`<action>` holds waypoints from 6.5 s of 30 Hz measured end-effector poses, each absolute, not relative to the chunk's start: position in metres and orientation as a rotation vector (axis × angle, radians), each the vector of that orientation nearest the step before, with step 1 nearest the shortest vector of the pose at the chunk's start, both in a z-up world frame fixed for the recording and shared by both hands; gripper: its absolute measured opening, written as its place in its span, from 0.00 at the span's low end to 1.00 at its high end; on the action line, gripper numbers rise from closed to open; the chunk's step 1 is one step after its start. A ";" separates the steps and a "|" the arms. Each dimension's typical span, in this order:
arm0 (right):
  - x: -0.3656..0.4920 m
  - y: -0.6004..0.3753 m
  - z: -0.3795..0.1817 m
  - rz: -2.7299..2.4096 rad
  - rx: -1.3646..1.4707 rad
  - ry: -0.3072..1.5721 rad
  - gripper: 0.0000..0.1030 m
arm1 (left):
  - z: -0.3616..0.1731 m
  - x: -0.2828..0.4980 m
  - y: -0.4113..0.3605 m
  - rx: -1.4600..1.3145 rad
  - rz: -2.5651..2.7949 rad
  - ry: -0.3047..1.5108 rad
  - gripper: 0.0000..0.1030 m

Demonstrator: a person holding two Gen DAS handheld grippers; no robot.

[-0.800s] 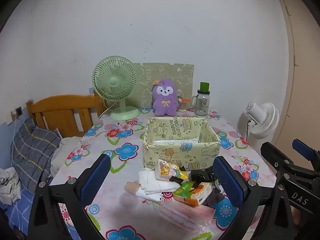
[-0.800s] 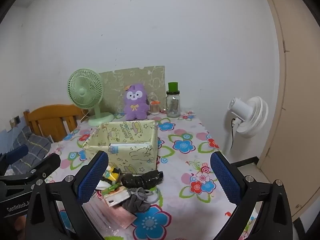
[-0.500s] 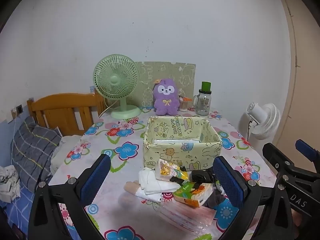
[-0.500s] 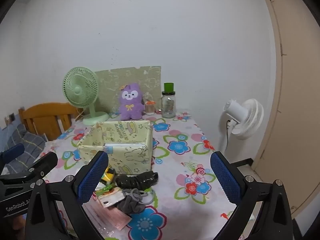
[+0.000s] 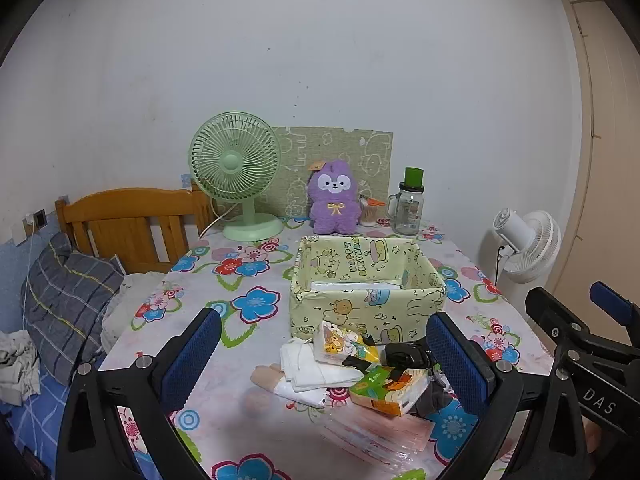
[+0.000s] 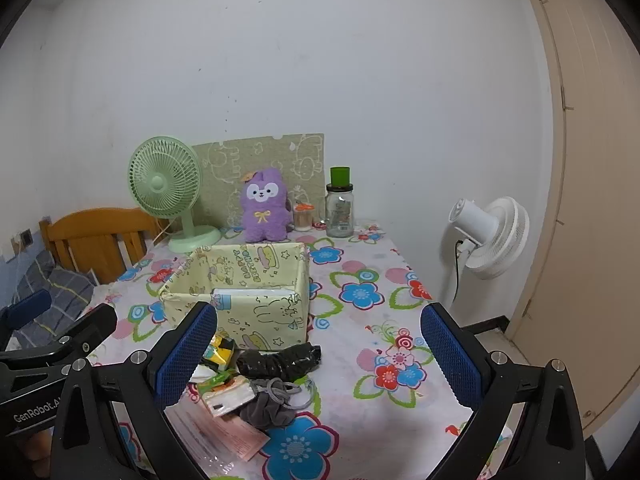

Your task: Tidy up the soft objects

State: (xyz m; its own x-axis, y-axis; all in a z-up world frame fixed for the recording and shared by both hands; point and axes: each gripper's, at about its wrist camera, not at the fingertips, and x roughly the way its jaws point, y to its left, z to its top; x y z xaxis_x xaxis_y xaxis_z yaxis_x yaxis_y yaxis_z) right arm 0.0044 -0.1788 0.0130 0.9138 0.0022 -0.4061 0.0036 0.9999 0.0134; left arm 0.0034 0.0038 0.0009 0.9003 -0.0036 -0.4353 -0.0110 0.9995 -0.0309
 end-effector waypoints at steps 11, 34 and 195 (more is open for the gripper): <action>0.004 -0.178 0.013 0.000 0.042 0.424 1.00 | 0.000 0.003 0.005 -0.033 0.003 0.449 1.00; 0.003 -0.181 0.016 0.013 0.057 0.413 1.00 | -0.003 0.006 0.004 -0.033 0.007 0.450 1.00; 0.051 -0.088 -0.122 0.304 0.027 0.776 0.45 | -0.135 0.029 0.000 -0.007 -0.156 0.749 0.20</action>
State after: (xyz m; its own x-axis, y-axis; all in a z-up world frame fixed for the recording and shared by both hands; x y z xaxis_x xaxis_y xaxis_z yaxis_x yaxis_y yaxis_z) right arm 0.0508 -0.0877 -0.1223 0.6722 0.2797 -0.6855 -0.2601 0.9561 0.1350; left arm 0.0293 0.0004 -0.1347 0.7216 -0.1436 -0.6772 0.1385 0.9884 -0.0621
